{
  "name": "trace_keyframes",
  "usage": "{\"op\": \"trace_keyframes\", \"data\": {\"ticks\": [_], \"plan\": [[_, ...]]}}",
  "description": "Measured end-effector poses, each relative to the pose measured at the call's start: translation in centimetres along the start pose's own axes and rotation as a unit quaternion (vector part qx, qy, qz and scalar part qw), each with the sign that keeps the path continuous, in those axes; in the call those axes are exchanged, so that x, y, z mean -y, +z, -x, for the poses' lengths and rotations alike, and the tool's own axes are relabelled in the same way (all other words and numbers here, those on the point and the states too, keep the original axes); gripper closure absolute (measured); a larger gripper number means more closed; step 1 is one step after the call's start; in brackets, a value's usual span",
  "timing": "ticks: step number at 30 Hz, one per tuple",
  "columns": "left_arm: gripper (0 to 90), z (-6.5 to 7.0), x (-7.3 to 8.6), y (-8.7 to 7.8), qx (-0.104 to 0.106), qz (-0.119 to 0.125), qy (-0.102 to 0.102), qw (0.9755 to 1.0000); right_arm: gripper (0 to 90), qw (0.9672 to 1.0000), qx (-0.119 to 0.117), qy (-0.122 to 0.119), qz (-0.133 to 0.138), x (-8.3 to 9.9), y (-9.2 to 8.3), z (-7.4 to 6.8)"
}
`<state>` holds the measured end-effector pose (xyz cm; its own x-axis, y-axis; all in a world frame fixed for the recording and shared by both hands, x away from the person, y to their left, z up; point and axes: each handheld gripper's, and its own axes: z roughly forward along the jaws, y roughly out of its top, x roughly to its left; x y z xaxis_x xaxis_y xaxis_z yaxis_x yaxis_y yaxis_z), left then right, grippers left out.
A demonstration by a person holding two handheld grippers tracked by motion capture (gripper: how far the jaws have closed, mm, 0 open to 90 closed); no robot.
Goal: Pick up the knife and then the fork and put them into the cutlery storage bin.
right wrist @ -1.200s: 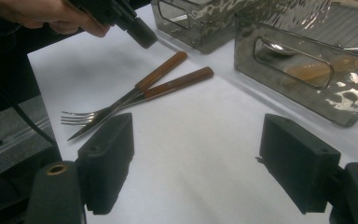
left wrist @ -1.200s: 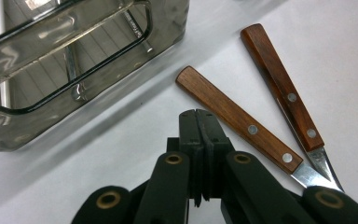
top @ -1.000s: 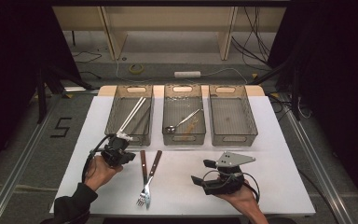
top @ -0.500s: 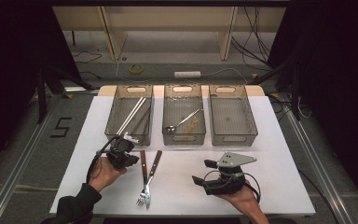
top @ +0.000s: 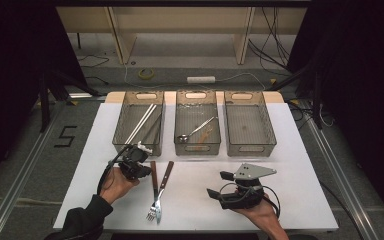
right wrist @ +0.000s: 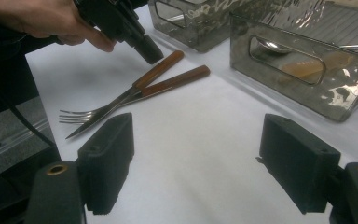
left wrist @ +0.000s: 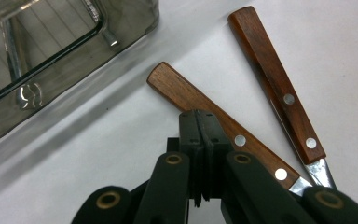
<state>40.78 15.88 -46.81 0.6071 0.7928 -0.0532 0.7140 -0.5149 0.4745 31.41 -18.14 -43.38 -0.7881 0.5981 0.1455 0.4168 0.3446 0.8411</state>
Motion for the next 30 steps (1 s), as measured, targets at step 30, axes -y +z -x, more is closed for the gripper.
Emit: {"op": "trace_keyframes", "data": {"ticks": [30], "plan": [[88.9, 0.4, -1.7, 1.6, 0.011, 0.008, 0.011, 0.9998, 27.1, 1.0000, 0.005, 0.003, -0.002, 0.0, 0.0, 0.0]]}}
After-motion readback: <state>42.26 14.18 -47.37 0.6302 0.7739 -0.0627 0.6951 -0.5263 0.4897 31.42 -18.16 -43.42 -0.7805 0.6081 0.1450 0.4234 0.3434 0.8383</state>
